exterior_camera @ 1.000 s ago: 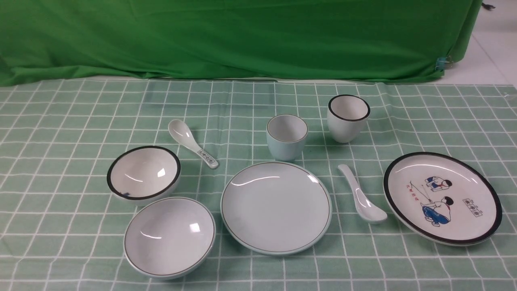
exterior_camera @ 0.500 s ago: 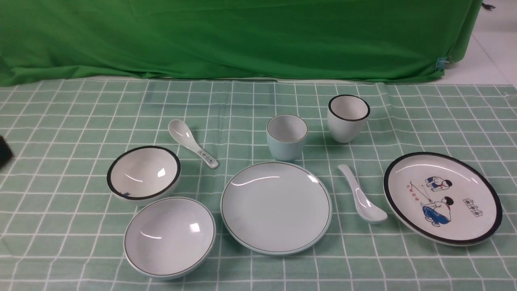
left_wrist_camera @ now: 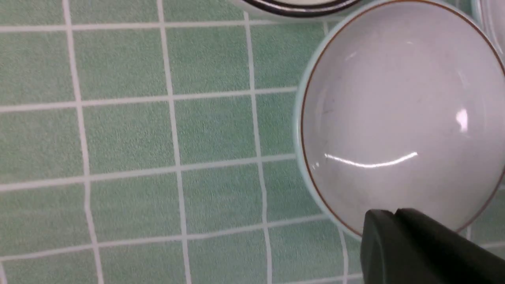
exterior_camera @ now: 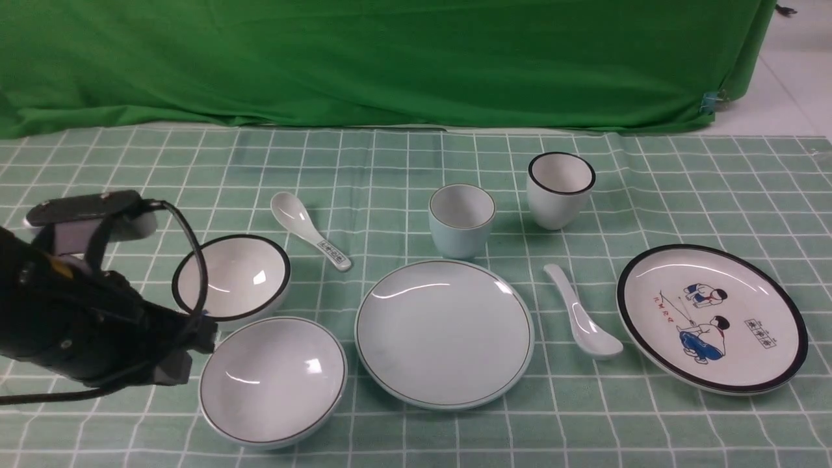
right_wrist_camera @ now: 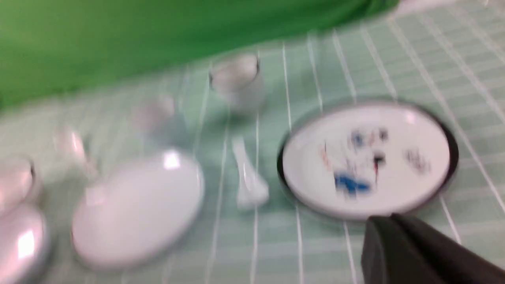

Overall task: Place the bowls on the plates on the blue tablecloth, put the cups on the bowls, and place the spoons in the cups.
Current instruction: 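Reach toward the plain white bowl and position the gripper at its rim, then place the bowl on top of the plate with the left gripper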

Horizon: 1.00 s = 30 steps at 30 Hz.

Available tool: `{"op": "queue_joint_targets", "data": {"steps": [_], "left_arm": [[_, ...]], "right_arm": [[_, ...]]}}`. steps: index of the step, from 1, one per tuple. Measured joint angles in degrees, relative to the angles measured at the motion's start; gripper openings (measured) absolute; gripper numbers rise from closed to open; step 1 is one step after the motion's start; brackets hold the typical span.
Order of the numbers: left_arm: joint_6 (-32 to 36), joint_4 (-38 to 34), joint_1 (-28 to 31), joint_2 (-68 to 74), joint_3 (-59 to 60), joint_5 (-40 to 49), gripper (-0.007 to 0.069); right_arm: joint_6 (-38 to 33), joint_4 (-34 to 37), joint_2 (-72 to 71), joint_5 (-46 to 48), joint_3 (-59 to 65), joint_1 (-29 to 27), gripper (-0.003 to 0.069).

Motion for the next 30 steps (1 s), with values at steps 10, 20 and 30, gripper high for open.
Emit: {"op": "queue_joint_targets", "data": {"steps": [10, 20, 30], "left_arm": [[-2.54, 4.78, -0.66, 8.93, -0.38, -11.00, 0.0248], [-2.49, 1.62, -0.66, 17.91, -0.38, -12.26, 0.0438], [-1.91, 1.20, -0.66, 16.56, -3.10, -5.05, 0.0027]], "right_arm": [[-9.42, 0.00, 19.59, 14.24, -11.93, 0.96, 0.0024], [-9.75, -0.10, 20.60, 10.73, -11.99, 0.96, 0.0025], [-10.05, -0.10, 20.60, 9.20, -12.16, 0.96, 0.0035]]}}
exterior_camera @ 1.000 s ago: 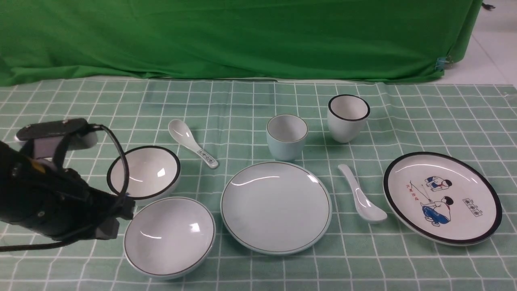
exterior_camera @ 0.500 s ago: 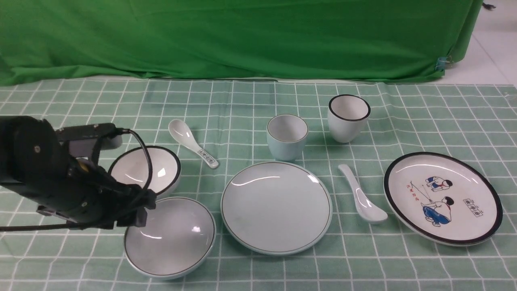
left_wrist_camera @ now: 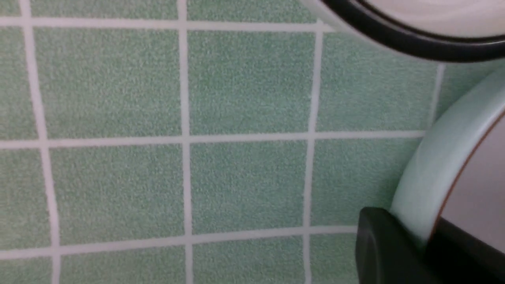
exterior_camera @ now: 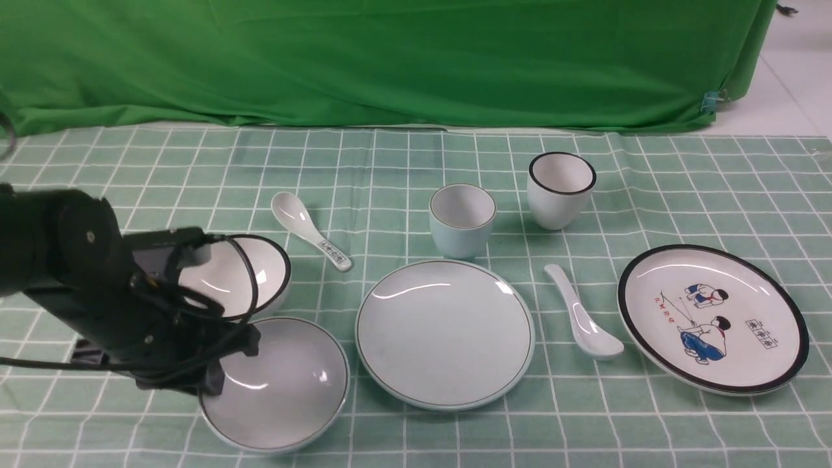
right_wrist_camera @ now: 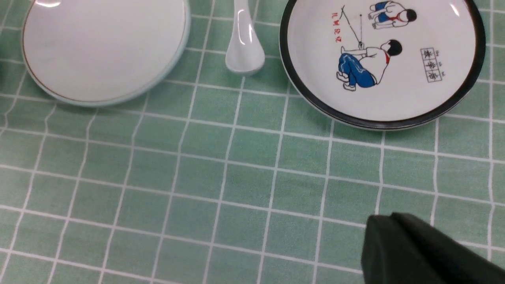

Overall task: Place the bowls on the plates on the blue tablecloth, put the cups on the bowls, and place the spoons in the cups.
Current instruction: 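Place the bowl on top of the plate with the left gripper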

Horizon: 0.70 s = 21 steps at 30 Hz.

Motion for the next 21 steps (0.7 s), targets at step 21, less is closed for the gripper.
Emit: {"op": "queue_joint_targets", "data": {"steps": [21], "left_arm": [[4.04, -11.47, -15.52, 20.97, -27.09, 1.17, 0.0022]], "right_arm": [[0.00, 0.00, 0.00, 0.11, 0.00, 0.00, 0.0045]]}}
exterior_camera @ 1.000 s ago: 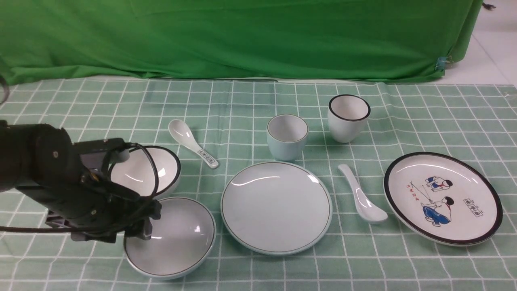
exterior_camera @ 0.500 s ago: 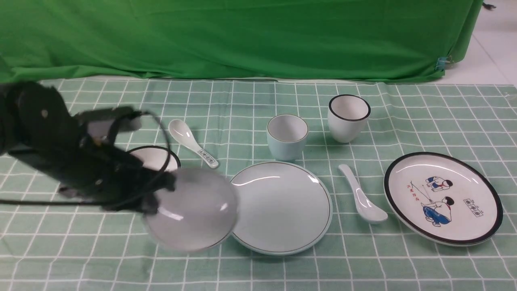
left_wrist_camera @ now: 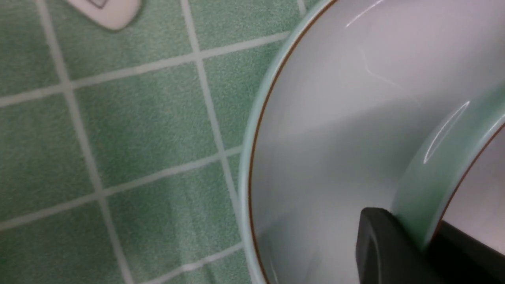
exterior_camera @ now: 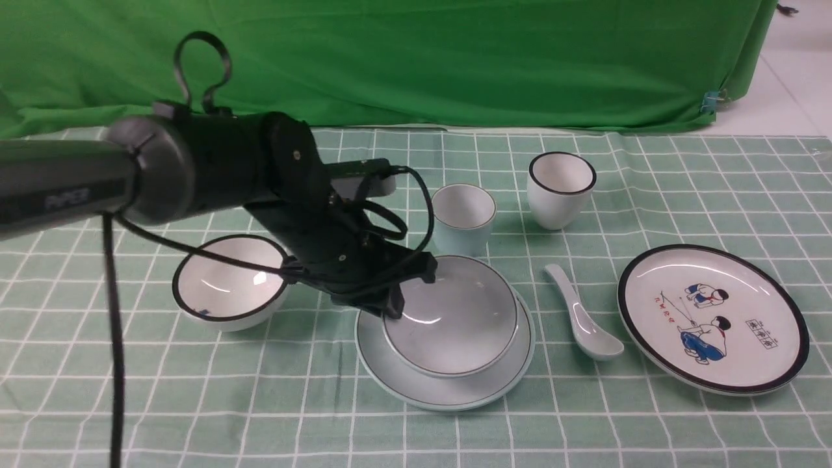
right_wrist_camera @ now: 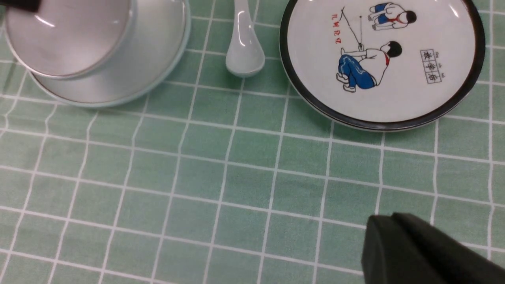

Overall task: Place the bowls on the plates on the blue tablecloth, put the cups on the bowls, and place the spoons in the cups.
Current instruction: 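Place the bowl on top of the plate with the left gripper, then grasp the light green cup by its rim with the left gripper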

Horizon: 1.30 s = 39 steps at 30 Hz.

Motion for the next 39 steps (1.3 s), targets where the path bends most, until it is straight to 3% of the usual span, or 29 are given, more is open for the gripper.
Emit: {"op": "queue_joint_targets", "data": {"steps": [3, 7, 12, 17, 21, 28, 35, 39], "left_arm": [[-0.13, 0.62, 0.00, 1.11, -0.89, 1.03, 0.0027], [-0.29, 1.66, 0.00, 1.33, -1.26, 0.77, 0.0094], [-0.42, 1.86, 0.00, 1.39, -2.73, 0.64, 0.0245], [-2.34, 2.38, 0.00, 1.59, -12.63, 1.16, 0.0403], [-2.11, 2.87, 0.06, 4.26, -21.85, 0.16, 0.0453], [-2.06, 5.92, 0.06, 13.79, -32.57, 1.83, 0.0463], [-3.93, 9.01, 0.06, 19.78, -34.81, 1.69, 0.0463], [-4.46, 8.85, 0.06, 21.03, -34.81, 1.62, 0.0412]], "right_arm": [[0.00, 0.00, 0.00, 0.14, -0.06, 0.00, 0.0044], [0.00, 0.00, 0.00, 0.21, -0.06, 0.00, 0.0050], [0.00, 0.00, 0.00, 0.23, -0.06, 0.00, 0.0054], [0.00, 0.00, 0.00, 0.28, -0.06, 0.00, 0.0062], [0.00, 0.00, 0.00, 0.28, -0.06, 0.00, 0.0066], [0.00, -0.03, 0.00, 0.28, -0.06, 0.00, 0.0069], [0.00, -0.03, 0.00, 0.28, -0.06, 0.00, 0.0069], [-0.18, -0.03, 0.00, 0.28, -0.06, 0.00, 0.0070]]}}
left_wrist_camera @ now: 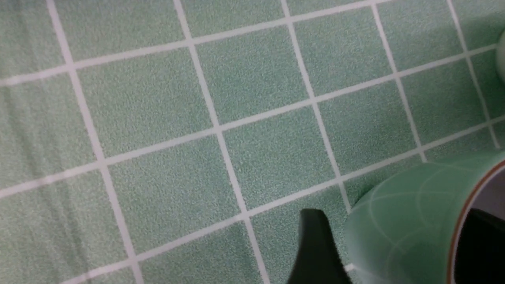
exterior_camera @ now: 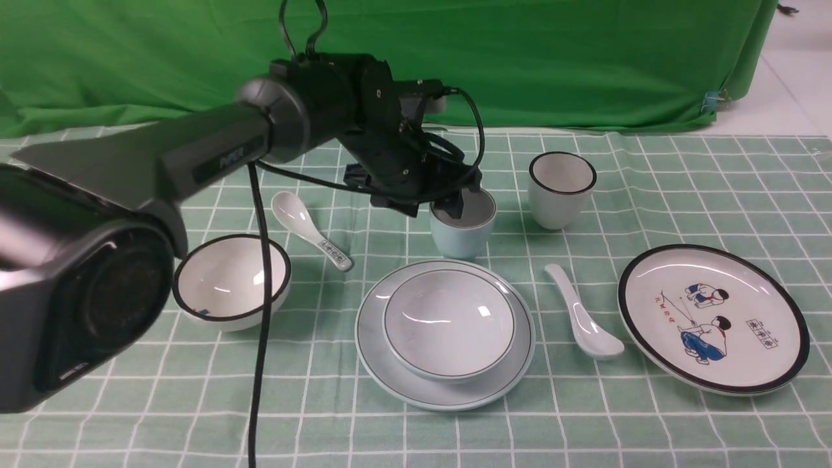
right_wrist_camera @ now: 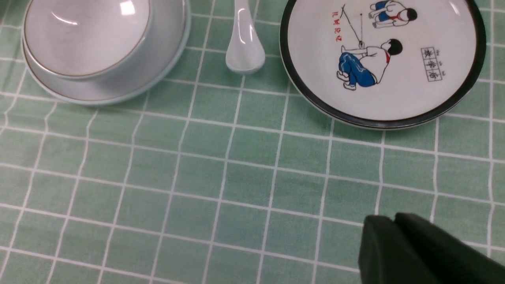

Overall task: Place the bowls on the plates on the blue tablecloth, put the cups on the bowls, and place the spoons in the cups.
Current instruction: 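Grasp the light green cup by its rim with the left gripper, then place the cup upside down onto the bowl on the plate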

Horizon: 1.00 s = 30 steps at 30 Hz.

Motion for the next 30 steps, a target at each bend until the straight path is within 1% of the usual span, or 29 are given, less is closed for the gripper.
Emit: {"op": "queue_joint_targets", "data": {"steps": [1, 2, 3, 4, 5, 6, 7, 8, 11, 12, 13, 14, 15, 17, 22, 24, 25, 28, 30], "left_arm": [[-0.27, 0.00, 0.00, 0.24, 0.00, 0.05, 0.0371], [-0.27, 0.00, 0.00, 0.24, 0.00, 0.05, 0.0361], [-0.92, 0.00, 0.00, 0.31, -0.15, 0.25, 0.0260], [-1.36, 0.13, 0.00, 0.24, -0.38, 0.37, 0.0197], [-1.46, 0.18, 0.00, 0.23, -0.51, 0.45, 0.0166], [-1.68, 0.97, 0.00, -0.31, -0.82, 0.70, 0.0095], [-1.75, 1.63, 0.00, -0.90, -1.07, 1.33, 0.0055], [-1.83, 2.05, 0.00, -1.73, -1.33, 1.46, 0.0037], [-1.60, 3.40, 0.05, -4.41, -2.20, 5.20, 0.0032], [-0.35, 4.07, 0.06, -7.21, -2.50, 11.09, 0.0032], [0.45, 4.35, 0.06, -8.73, -2.49, 14.13, 0.0032], [0.63, 4.32, 0.01, -9.46, -2.49, 14.87, 0.0032], [1.80, 4.37, -0.36, -11.92, -2.17, 19.75, 0.0032], [2.97, 4.37, -1.19, -14.89, -0.49, 22.14, 0.0032], [4.23, 4.75, -4.17, -17.87, 7.98, 21.95, 0.0032], [4.30, 4.69, -5.55, -17.82, 13.45, 18.69, 0.0032], [4.30, 4.69, -5.64, -17.76, 13.90, 18.31, 0.0032], [4.02, 4.66, -5.87, -17.62, 19.07, 13.10, 0.0032], [3.52, 5.26, -5.73, -17.62, 20.23, 11.03, 0.0032]], "right_arm": [[-0.08, 0.00, 0.00, -0.06, 0.00, 0.00, 0.0070], [-0.08, 0.00, 0.00, -0.06, 0.00, 0.00, 0.0070], [-0.08, 0.00, 0.00, -0.06, 0.00, 0.00, 0.0073], [-0.08, 0.00, 0.00, -0.10, 0.00, 0.00, 0.0074], [-0.08, 0.00, 0.00, -0.10, 0.00, 0.00, 0.0074], [-0.08, 0.00, 0.00, -0.11, 0.00, 0.00, 0.0075], [-0.08, 0.00, 0.00, -0.11, 0.00, 0.00, 0.0076], [-0.08, 0.00, 0.00, -0.17, 0.00, 0.00, 0.0076], [-0.08, 0.00, 0.00, -0.17, 0.00, 0.00, 0.0078], [-0.08, 0.00, 0.00, -0.17, 0.00, 0.00, 0.0082], [-0.08, 0.00, 0.00, -0.17, 0.00, 0.00, 0.0084], [-0.13, 0.00, 0.00, -0.17, 0.00, 0.00, 0.0084], [-0.27, 0.00, 0.00, -0.17, 0.00, 0.00, 0.0086], [-0.27, 0.00, 0.00, -0.24, 0.00, 0.00, 0.0087], [-0.41, -0.04, 0.00, -0.77, 0.00, 0.00, 0.0087], [-0.41, -0.04, 0.00, -1.01, 0.00, 0.00, 0.0087], [-0.41, -0.04, 0.00, -1.06, 0.00, 0.00, 0.0087], [-0.41, -0.04, 0.00, -1.12, 0.00, 0.00, 0.0087], [-0.41, -0.04, 0.00, -1.39, 0.00, 0.00, 0.0089]]}}
